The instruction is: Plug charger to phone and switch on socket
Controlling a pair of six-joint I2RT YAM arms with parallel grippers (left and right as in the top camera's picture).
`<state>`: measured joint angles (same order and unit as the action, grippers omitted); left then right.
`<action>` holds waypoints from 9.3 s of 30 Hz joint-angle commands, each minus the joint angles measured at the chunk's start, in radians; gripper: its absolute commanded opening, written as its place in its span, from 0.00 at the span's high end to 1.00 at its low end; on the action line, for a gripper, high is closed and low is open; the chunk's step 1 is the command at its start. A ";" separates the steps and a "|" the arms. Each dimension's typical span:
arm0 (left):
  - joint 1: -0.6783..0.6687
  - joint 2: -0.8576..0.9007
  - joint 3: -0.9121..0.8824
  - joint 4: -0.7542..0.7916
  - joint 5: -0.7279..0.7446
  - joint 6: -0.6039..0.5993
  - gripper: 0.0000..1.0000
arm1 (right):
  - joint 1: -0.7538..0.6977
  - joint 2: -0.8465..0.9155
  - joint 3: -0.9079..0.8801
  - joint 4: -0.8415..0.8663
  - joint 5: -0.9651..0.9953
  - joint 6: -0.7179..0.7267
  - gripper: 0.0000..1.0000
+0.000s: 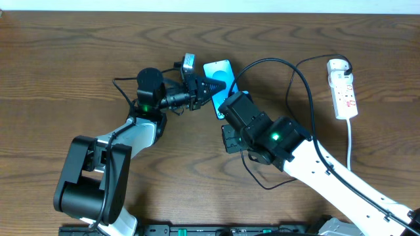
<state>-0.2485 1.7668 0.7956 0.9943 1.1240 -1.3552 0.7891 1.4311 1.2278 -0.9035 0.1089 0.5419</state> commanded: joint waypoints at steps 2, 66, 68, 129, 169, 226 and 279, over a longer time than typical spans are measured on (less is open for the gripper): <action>-0.018 -0.016 0.020 0.040 0.095 0.014 0.93 | -0.020 -0.006 0.035 0.033 0.027 0.011 0.99; -0.186 0.185 0.656 -1.147 -0.320 0.872 0.93 | -0.190 -0.713 0.156 -0.328 0.543 0.101 0.01; -0.179 0.247 0.715 -1.195 -0.277 0.892 0.92 | -0.190 -0.713 0.149 -0.328 0.536 0.101 0.01; -0.207 0.468 0.754 -1.410 -0.468 0.936 0.51 | -0.193 -0.542 -0.021 -0.083 0.544 0.141 0.01; -0.143 0.424 0.754 -1.492 -0.778 1.049 0.33 | -0.193 -0.422 -0.021 -0.131 0.490 0.141 0.01; 0.453 -0.951 0.745 -2.531 -0.872 1.351 0.01 | -0.649 0.136 0.012 -0.103 0.262 0.225 0.99; 0.348 -1.486 0.746 -2.584 -0.871 1.351 0.01 | -1.136 0.792 0.697 -0.144 -0.150 0.048 0.99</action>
<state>0.1028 0.2859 1.5455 -1.5902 0.2562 -0.0204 -0.3428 2.2147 1.9034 -1.0527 -0.0170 0.6083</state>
